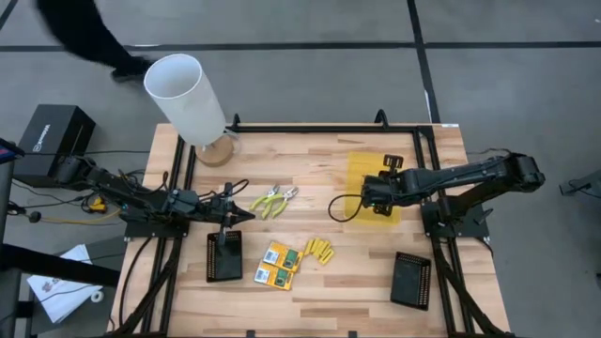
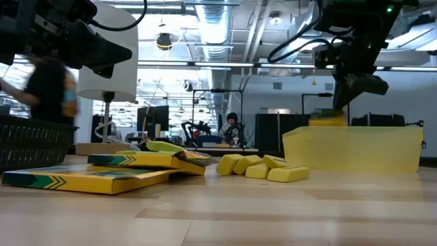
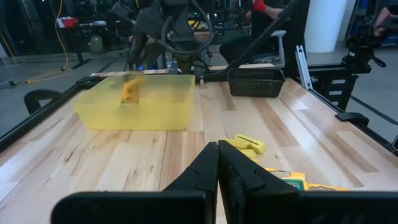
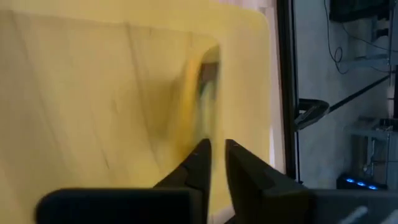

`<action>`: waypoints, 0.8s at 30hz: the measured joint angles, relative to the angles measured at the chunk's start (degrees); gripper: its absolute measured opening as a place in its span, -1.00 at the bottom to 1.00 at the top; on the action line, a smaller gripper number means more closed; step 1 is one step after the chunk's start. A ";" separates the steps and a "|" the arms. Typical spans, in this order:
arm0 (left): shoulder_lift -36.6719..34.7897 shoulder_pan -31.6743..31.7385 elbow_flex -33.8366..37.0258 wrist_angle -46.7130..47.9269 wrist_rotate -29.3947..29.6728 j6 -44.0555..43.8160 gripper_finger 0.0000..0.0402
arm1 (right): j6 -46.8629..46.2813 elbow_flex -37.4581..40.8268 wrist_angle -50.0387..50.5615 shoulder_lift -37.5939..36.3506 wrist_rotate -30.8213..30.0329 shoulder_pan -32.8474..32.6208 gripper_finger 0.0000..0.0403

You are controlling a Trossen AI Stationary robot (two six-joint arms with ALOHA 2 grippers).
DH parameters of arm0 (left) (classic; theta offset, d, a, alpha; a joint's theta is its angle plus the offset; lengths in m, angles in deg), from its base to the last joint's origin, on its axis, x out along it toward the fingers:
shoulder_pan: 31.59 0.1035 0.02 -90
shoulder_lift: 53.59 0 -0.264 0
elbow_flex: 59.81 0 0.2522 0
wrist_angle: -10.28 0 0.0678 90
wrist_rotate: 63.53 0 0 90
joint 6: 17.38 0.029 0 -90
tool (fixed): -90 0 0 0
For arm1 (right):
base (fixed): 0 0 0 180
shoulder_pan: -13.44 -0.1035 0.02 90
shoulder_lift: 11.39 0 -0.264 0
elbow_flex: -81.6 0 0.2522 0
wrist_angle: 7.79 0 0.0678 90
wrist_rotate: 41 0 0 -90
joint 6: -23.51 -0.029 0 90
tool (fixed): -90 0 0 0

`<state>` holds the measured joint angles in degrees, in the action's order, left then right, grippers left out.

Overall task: Pick & Place School Supplies
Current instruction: Put the top crayon box into the yellow bin

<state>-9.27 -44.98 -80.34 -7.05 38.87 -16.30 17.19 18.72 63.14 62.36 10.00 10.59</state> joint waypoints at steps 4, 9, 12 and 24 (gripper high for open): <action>0.00 0.00 0.00 0.00 -0.02 -0.02 -0.99 | 0.05 0.00 -0.69 0.00 -0.04 0.02 -0.44; 0.00 0.00 0.00 -0.04 -0.13 0.04 -0.99 | 0.10 -0.01 -0.99 0.00 -0.04 -0.11 -0.10; 0.00 0.00 0.00 -0.25 -0.24 0.09 -0.99 | 0.35 -0.70 -1.97 0.00 -0.04 -0.19 0.00; 0.00 0.00 0.00 -0.28 -2.32 -0.02 -0.99 | 15.29 -2.47 -37.83 0.01 17.49 -8.23 -0.18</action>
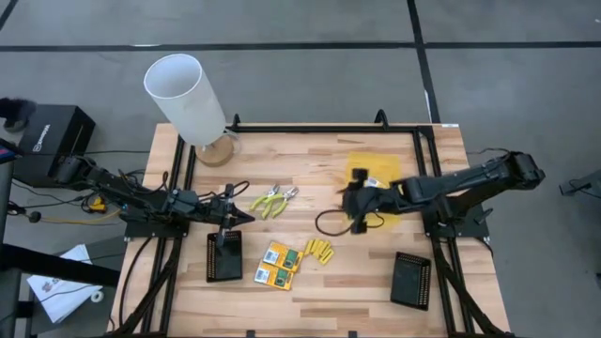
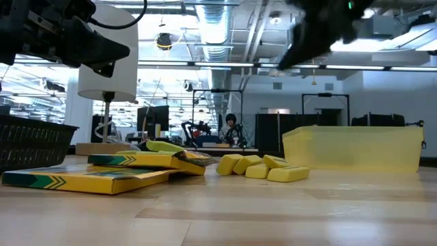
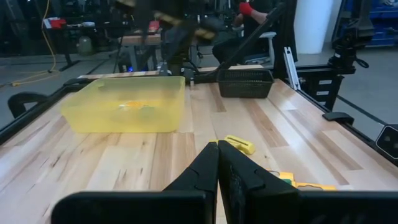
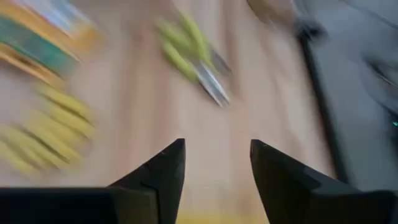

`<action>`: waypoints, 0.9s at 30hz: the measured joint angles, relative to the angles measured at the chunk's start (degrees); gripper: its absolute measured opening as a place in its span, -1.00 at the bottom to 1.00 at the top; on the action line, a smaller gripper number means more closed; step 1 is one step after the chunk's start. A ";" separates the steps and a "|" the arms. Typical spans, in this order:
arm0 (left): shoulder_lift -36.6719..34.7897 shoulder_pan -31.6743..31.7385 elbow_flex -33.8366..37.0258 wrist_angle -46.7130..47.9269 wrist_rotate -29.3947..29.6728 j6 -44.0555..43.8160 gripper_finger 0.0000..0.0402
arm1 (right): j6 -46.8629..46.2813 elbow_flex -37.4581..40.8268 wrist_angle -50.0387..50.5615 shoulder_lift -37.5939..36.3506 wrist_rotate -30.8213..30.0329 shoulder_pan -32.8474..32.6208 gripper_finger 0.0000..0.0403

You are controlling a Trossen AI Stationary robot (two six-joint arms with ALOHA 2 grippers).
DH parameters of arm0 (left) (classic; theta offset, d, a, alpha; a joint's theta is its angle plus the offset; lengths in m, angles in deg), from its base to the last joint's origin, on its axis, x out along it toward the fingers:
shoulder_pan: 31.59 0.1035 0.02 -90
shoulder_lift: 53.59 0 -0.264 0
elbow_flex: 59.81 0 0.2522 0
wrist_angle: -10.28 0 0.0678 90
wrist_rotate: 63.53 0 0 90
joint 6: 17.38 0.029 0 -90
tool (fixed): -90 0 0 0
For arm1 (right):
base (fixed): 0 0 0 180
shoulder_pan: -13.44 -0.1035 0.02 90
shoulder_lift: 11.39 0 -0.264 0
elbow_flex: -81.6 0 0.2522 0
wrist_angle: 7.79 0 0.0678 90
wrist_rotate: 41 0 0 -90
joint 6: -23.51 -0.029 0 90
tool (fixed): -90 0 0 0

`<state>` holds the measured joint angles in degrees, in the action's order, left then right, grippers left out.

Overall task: Pick & Place School Supplies
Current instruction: Put the top crayon box into the yellow bin

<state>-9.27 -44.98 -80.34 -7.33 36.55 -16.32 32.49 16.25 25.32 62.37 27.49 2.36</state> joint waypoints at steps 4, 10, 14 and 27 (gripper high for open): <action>0.00 0.00 0.00 -0.02 0.02 0.00 -0.99 | 0.04 -0.09 -8.02 2.22 9.70 -1.37 -0.27; 0.00 0.00 0.00 -0.11 0.04 -0.02 -0.99 | -1.76 -0.06 -15.23 11.10 18.68 -2.48 -0.35; 0.00 0.00 0.00 -0.17 0.07 -0.02 -0.99 | 0.02 -1.27 -19.32 18.20 20.00 -3.64 -0.38; 0.00 0.00 0.00 -0.20 0.11 -0.04 -0.99 | 6.15 -12.94 -16.34 34.12 20.23 -6.98 -0.26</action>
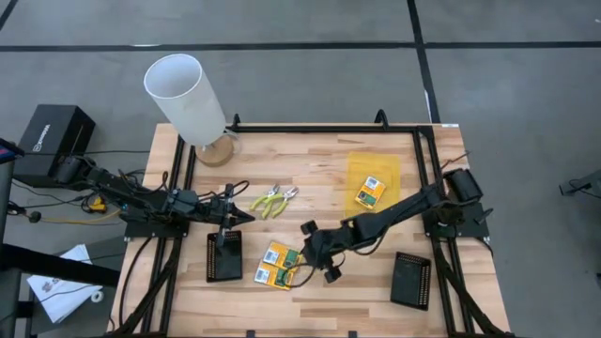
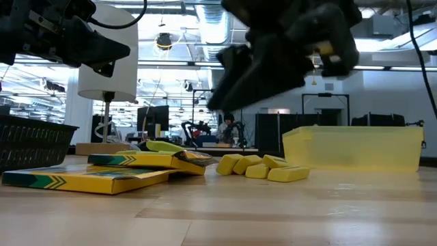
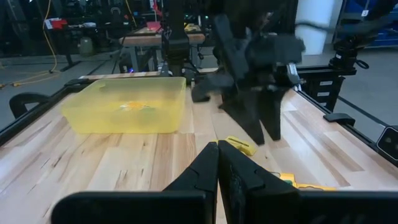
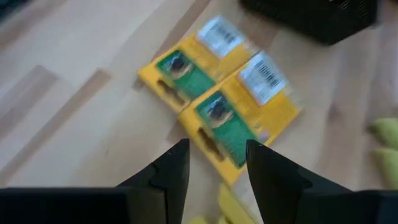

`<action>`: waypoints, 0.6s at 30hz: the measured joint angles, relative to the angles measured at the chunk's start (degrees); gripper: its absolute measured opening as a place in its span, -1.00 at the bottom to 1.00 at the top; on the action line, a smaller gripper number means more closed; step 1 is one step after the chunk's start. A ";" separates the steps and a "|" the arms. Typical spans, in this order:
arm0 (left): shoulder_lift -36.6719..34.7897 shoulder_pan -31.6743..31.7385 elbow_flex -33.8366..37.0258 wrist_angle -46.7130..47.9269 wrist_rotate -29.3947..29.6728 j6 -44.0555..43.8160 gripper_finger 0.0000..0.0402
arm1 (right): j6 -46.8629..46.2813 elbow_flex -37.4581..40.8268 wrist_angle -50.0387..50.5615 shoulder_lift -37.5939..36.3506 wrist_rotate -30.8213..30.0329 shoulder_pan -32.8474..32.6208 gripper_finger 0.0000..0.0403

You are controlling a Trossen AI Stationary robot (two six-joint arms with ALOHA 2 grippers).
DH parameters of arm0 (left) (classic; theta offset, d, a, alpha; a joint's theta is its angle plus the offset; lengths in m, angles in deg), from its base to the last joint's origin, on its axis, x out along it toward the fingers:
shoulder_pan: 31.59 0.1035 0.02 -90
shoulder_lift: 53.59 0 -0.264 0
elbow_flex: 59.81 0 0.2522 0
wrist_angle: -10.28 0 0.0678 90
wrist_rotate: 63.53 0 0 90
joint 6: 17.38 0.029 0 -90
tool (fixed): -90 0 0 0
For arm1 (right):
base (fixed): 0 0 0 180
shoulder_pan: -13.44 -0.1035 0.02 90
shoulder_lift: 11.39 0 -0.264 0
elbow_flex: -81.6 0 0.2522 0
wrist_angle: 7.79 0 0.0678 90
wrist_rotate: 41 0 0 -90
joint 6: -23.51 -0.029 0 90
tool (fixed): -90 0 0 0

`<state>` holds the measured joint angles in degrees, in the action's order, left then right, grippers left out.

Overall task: Pick & Place School Supplies
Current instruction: Put the top crayon box into the yellow bin

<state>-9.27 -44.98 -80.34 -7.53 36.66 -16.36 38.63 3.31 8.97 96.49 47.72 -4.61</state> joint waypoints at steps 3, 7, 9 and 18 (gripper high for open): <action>0.00 0.01 0.00 0.19 0.00 0.00 -0.99 | 0.25 -0.70 -0.25 2.95 0.00 0.01 -0.24; 0.00 0.00 0.00 0.21 0.00 0.00 -0.99 | 0.35 -1.69 -0.87 5.28 -0.07 0.10 -0.23; 0.00 0.02 0.00 0.22 0.00 0.00 -0.99 | 0.52 -2.01 -0.76 5.96 -0.09 0.05 -0.24; 0.00 0.01 0.00 0.22 -0.01 0.00 -0.99 | 1.87 -2.25 -3.06 5.94 -0.20 0.10 -0.27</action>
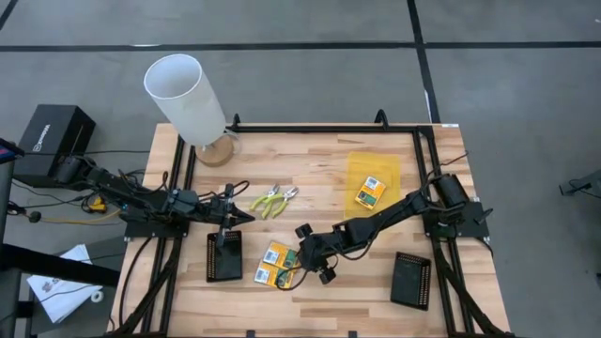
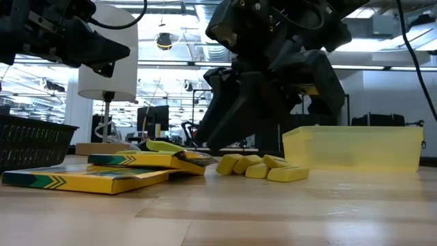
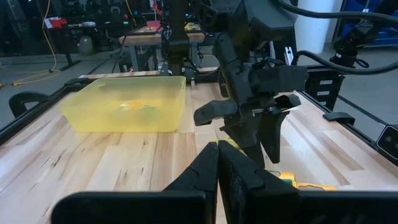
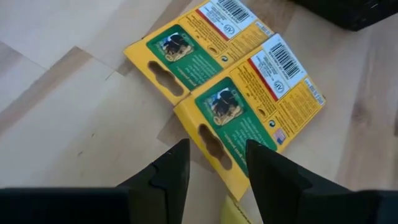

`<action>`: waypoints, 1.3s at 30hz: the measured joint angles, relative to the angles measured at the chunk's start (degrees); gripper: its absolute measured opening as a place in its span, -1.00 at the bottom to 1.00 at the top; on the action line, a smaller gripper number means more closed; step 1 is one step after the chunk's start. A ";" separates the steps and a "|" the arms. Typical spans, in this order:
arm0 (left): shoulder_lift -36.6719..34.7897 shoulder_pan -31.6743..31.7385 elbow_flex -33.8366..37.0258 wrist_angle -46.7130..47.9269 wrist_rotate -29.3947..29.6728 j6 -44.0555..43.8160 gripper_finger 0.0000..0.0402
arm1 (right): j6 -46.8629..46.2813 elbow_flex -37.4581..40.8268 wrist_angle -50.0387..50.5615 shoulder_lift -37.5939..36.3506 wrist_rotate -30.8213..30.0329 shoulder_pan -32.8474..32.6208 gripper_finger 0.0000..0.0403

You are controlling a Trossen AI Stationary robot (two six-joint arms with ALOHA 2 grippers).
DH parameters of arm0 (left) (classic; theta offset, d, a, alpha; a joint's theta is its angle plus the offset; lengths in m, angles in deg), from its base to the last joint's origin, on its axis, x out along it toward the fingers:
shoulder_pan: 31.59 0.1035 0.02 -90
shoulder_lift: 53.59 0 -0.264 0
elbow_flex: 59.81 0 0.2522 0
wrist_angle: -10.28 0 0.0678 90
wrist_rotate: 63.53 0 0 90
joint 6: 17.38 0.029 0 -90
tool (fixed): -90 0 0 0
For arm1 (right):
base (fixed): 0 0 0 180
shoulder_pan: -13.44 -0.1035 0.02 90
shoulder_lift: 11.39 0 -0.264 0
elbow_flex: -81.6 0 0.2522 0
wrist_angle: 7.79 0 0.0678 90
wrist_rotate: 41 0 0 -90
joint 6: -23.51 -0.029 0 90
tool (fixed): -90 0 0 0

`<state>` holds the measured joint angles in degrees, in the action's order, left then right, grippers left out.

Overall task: Pick & Place School Supplies
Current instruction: Put the top crayon box into the yellow bin

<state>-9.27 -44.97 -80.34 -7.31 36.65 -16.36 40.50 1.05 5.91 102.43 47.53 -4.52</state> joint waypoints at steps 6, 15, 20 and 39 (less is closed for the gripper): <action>0.00 -0.01 0.00 0.00 -0.01 0.00 -0.99 | -0.33 0.20 0.00 0.00 0.00 -0.02 -0.25; 0.00 -0.01 0.00 0.01 -0.03 -0.01 -0.99 | -0.48 -0.11 -3.92 3.66 0.16 -0.02 -0.24; 0.00 -0.07 0.00 0.00 -0.21 0.00 -0.99 | -0.33 -0.02 -6.07 5.60 -0.09 0.22 -0.23; 0.00 -0.07 0.00 0.00 -0.54 0.00 -0.99 | 0.11 0.11 -7.85 5.24 -3.02 3.85 -0.99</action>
<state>-9.27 -45.04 -80.34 -7.31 36.12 -16.36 40.61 1.16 -1.94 107.66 44.50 -0.67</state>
